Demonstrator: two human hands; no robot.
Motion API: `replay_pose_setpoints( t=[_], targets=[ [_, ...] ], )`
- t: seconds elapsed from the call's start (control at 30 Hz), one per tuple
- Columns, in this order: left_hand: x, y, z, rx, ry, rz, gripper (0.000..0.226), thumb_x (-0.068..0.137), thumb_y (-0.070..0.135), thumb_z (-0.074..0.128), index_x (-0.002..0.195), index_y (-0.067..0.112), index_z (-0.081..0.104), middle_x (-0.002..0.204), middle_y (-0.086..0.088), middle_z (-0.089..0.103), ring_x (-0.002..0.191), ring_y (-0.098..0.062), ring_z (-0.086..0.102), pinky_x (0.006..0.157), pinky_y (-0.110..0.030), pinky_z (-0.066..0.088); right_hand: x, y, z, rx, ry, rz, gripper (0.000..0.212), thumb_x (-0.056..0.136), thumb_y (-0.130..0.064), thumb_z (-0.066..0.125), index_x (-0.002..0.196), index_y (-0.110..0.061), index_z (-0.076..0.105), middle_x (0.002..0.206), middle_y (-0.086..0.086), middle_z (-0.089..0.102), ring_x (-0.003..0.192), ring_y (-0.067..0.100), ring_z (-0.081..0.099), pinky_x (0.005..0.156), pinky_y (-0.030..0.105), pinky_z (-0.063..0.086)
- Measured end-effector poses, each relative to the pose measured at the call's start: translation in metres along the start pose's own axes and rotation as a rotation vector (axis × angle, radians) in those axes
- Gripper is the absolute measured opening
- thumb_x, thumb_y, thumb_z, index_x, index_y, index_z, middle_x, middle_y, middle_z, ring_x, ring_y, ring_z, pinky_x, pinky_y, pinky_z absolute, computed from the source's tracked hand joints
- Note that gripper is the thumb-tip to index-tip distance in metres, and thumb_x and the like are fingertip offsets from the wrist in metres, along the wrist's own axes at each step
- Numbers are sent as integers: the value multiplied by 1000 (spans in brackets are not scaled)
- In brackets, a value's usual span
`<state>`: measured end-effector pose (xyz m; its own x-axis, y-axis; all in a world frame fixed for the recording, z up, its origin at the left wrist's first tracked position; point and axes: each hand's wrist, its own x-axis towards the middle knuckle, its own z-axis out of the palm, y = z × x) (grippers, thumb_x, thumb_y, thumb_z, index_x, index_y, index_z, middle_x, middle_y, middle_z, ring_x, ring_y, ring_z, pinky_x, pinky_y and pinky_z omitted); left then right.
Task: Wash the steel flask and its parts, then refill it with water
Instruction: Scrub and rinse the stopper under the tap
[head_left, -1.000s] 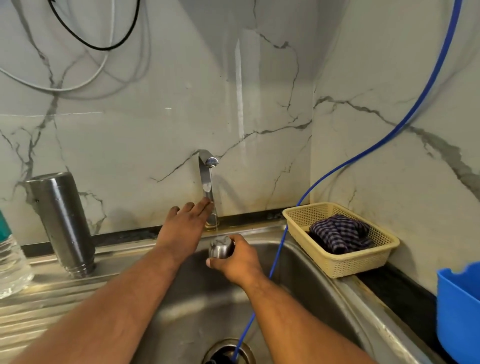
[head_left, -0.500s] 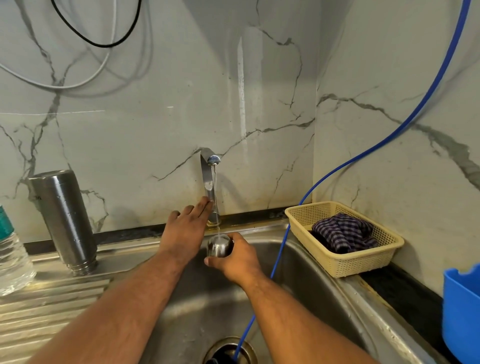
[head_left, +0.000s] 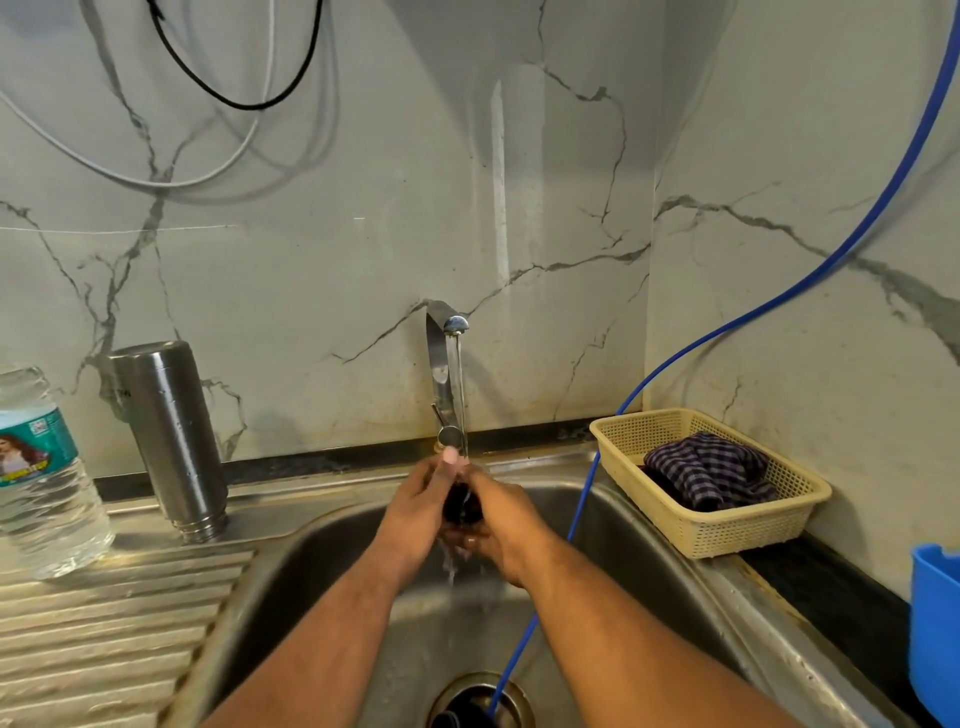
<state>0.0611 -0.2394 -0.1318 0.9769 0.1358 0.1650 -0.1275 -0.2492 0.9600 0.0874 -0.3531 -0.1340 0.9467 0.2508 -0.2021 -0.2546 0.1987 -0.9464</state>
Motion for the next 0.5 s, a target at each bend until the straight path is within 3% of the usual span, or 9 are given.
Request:
replay_pose_setpoints(
  t=[0.1, 0.17, 0.23, 0.3, 0.37, 0.5],
  targets=[
    [-3, -15, -3, 132, -110, 136, 55, 88, 53, 68, 136, 41, 43, 120, 13, 64, 107, -3, 64, 86, -20, 53, -2, -3, -1, -25, 32, 163, 60, 95, -70, 50, 115, -15, 65, 105, 16, 75, 85, 27, 73, 64, 33, 59],
    [-2, -21, -5, 155, -136, 162, 66, 86, 41, 77, 139, 39, 39, 121, 11, 63, 107, 2, 63, 87, -16, 52, -4, -4, -5, -82, 15, 249, 76, 95, -77, 37, 116, -9, 64, 92, 17, 74, 66, 24, 69, 57, 29, 55],
    [-2, -21, -4, 185, -148, 175, 70, 85, 27, 81, 139, 39, 37, 119, 12, 64, 106, 7, 62, 88, -12, 50, -4, -2, -10, -130, -11, 284, 85, 95, -79, 27, 118, -6, 64, 86, 16, 72, 60, 22, 67, 55, 26, 53],
    [-1, -23, -2, 240, -115, 183, 72, 84, 22, 82, 137, 38, 36, 115, 14, 63, 102, 5, 63, 86, -12, 51, -1, 1, -11, -195, 7, 261, 86, 96, -80, 21, 121, -9, 63, 98, 15, 73, 73, 25, 71, 60, 29, 56],
    [-1, -24, 1, 283, -15, 186, 73, 80, 22, 84, 133, 32, 35, 108, 15, 61, 98, 2, 62, 79, -11, 50, 7, 5, -13, -298, 81, 125, 77, 97, -78, 21, 128, -19, 60, 115, 11, 69, 96, 27, 70, 70, 35, 60],
    [-2, -27, 3, 289, 100, 145, 65, 75, 20, 88, 121, 30, 43, 98, 18, 57, 87, 5, 57, 69, -8, 46, 16, 13, -14, -385, 54, -91, 49, 101, -61, 47, 129, -23, 59, 116, 5, 70, 104, 24, 68, 87, 43, 62]
  ],
)
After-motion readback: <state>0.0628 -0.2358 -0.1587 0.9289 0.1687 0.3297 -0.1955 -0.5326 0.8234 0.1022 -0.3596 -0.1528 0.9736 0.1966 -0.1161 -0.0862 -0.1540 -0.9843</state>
